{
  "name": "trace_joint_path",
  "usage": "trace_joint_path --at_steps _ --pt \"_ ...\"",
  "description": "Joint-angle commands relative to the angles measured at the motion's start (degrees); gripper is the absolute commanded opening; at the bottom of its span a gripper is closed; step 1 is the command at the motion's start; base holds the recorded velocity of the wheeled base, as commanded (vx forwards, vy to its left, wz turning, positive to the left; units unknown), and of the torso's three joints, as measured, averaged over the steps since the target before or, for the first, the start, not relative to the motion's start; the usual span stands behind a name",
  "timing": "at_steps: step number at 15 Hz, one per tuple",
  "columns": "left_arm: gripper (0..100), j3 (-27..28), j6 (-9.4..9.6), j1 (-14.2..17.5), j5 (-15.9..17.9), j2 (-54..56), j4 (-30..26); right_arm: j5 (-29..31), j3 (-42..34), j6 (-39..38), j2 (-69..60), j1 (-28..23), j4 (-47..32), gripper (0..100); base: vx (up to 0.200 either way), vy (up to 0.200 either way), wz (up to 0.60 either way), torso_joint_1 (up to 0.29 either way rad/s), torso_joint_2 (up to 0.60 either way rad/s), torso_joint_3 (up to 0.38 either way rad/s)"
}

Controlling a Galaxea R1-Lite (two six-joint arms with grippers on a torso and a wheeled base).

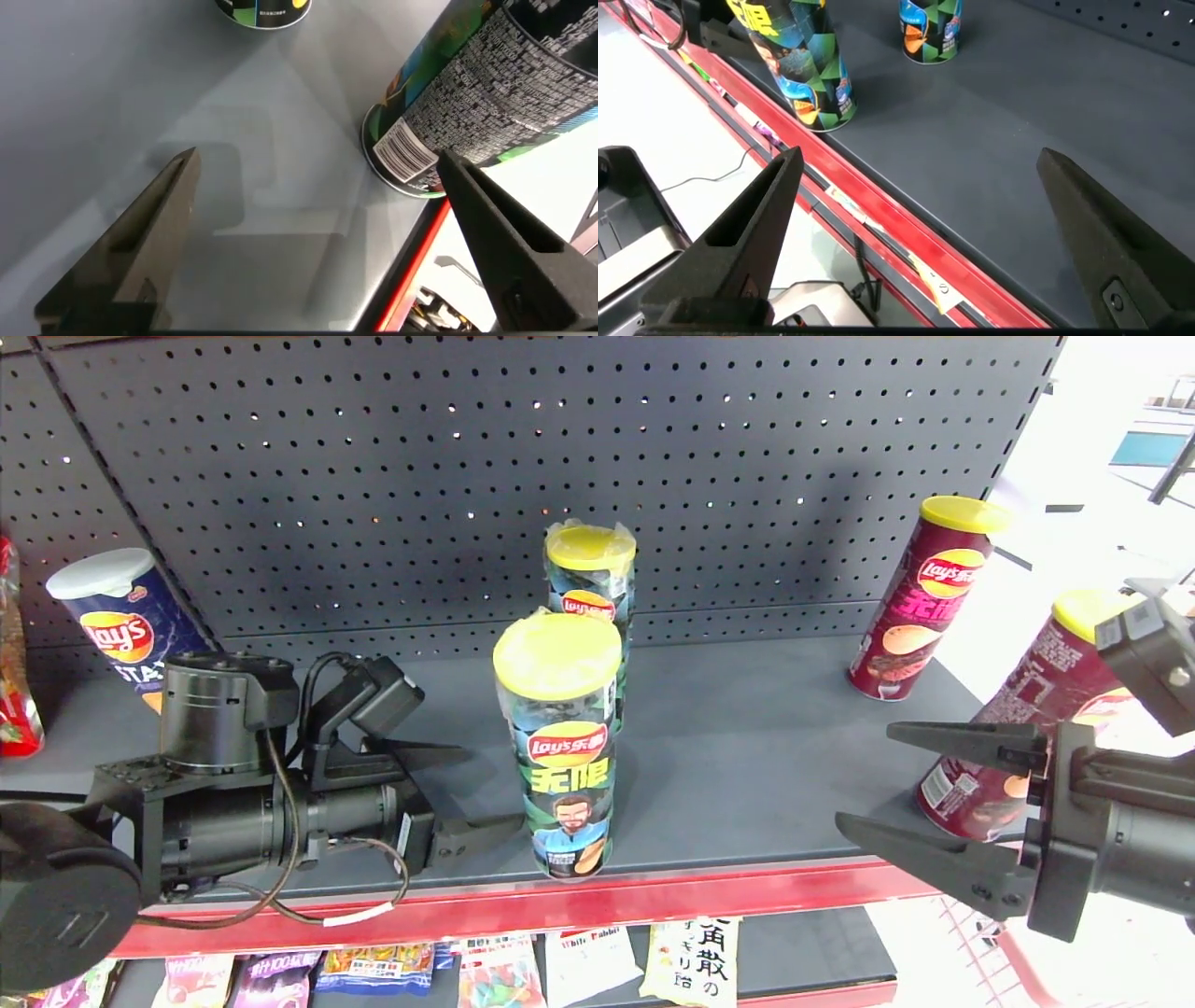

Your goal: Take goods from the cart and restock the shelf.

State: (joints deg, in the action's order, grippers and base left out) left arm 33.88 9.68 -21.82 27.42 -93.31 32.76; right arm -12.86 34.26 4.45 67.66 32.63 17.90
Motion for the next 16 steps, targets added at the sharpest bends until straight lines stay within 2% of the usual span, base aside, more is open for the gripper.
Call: trace_joint_path --at_steps 1,5,6,8,10,11,12,13,14,15,16 --pt "100 0.5 -0.01 -0.1 0.0 -0.7 0.0 0.0 -0.1 0.0 0.0 0.0 0.0 100 0.000 0.000 0.00 0.000 0.00 0.000" --pt "100 0.7 0.08 -0.1 -0.3 -1.0 0.0 -0.1 -0.6 0.2 0.0 0.0 -0.2 100 0.000 0.000 0.00 0.000 0.00 0.000" --pt "100 0.0 -0.01 0.1 -1.3 0.6 0.2 0.2 -1.8 0.5 -0.1 -0.1 -0.1 100 0.000 0.000 0.00 0.000 0.00 0.000" --pt "100 -4.1 -0.45 1.1 -6.9 7.1 2.0 4.8 -4.5 0.5 -2.8 -0.1 -0.5 100 0.000 0.000 0.00 0.000 0.00 0.000" --pt "100 -10.9 -3.44 1.2 -12.2 19.6 2.9 8.7 -7.4 0.4 -7.1 -0.1 -0.6 100 0.000 0.000 0.00 0.000 0.00 0.000" --pt "100 -11.4 -3.79 1.2 -12.8 21.0 2.7 9.0 -7.6 0.3 -7.5 -0.2 -0.6 100 0.000 0.000 0.00 0.000 0.00 0.000" --pt "100 -13.2 -4.58 2.3 -19.0 27.8 -0.5 11.0 -10.3 0.2 -10.2 -1.7 -0.5 100 0.000 0.000 0.00 0.000 0.00 0.000" --pt "100 -14.4 -4.93 4.2 -27.2 33.9 -5.0 15.5 -12.9 0.6 -13.0 -3.7 -0.7 100 0.000 0.000 0.00 0.000 0.00 0.000" --pt "100 -14.5 -5.55 4.8 -30.7 36.2 -7.3 16.9 -13.9 0.6 -14.1 -3.8 -0.8 100 0.000 0.000 0.00 0.000 0.00 0.000" --pt "100 -13.2 -6.87 7.3 -36.6 39.2 -13.0 19.0 -14.3 0.5 -15.7 -6.1 -1.2 100 0.000 0.000 0.00 0.000 0.00 0.000" --pt "100 -11.1 -6.95 10.1 -39.5 40.9 -19.5 20.0 -14.4 0.4 -16.7 -9.3 -1.7 100 0.000 0.000 0.00 0.000 0.00 0.000"
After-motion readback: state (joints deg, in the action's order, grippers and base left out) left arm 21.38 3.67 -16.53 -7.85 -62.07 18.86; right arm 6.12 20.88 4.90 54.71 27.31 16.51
